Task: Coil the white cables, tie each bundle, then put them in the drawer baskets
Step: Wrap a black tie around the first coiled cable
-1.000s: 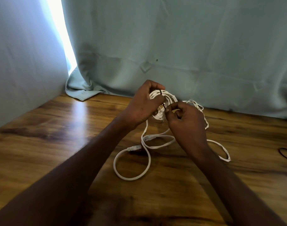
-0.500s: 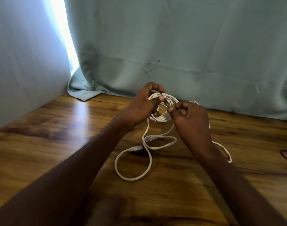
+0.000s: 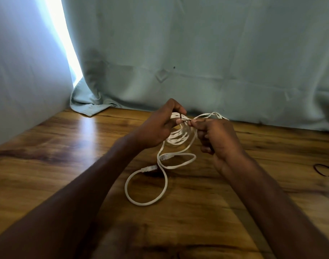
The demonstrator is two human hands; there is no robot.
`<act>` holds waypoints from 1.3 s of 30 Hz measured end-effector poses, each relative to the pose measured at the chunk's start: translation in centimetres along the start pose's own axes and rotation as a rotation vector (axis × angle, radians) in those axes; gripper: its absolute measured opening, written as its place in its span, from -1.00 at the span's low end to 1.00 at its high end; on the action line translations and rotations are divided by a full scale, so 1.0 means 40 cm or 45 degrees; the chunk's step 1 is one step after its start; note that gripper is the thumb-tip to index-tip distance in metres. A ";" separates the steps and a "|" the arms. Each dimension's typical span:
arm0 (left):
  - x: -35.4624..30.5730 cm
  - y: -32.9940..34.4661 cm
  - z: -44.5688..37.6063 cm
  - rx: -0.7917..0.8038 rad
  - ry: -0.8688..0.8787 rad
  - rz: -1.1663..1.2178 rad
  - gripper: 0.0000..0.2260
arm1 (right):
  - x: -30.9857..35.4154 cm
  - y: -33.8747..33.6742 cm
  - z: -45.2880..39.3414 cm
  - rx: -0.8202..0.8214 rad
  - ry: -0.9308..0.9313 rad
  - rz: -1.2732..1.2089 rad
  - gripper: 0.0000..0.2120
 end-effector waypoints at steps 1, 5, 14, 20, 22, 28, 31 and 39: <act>0.000 0.001 0.001 -0.023 -0.079 0.116 -0.86 | 0.009 -0.005 0.001 -0.004 -0.026 -0.006 -0.86; 0.012 0.012 0.004 -0.177 -0.425 0.655 -0.88 | 0.051 -0.006 0.006 -0.072 -0.402 0.359 -0.87; 0.027 0.016 -0.002 -0.310 -0.587 0.700 -0.85 | 0.033 0.043 0.023 -0.056 -0.771 0.917 -0.88; 0.006 0.024 0.002 -0.253 -0.298 0.160 -0.98 | 0.035 0.033 0.015 0.000 -0.673 0.495 -0.80; -0.011 0.023 -0.001 -0.249 -0.141 0.022 -0.98 | 0.036 0.012 0.008 0.013 -0.509 0.237 -0.79; -0.070 0.035 -0.009 -0.060 0.086 -0.118 -0.96 | 0.027 -0.027 -0.022 0.024 -0.206 -0.284 -0.78; -0.079 0.044 -0.006 0.058 0.037 -0.047 -0.88 | 0.021 -0.045 -0.032 -0.028 -0.156 -0.286 -0.75; -0.192 0.048 -0.005 0.179 0.073 0.314 -0.69 | 0.094 -0.111 -0.021 -0.435 -0.715 0.406 -0.73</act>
Point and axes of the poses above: each hand's wrist, its own z-axis away from the middle knuckle, its own y-axis out of the palm, x = y × z, the point moved 6 cm from there along -z, towards the middle knuckle, and after that the axes turned 4 degrees about -x, right-handed, at the moved point
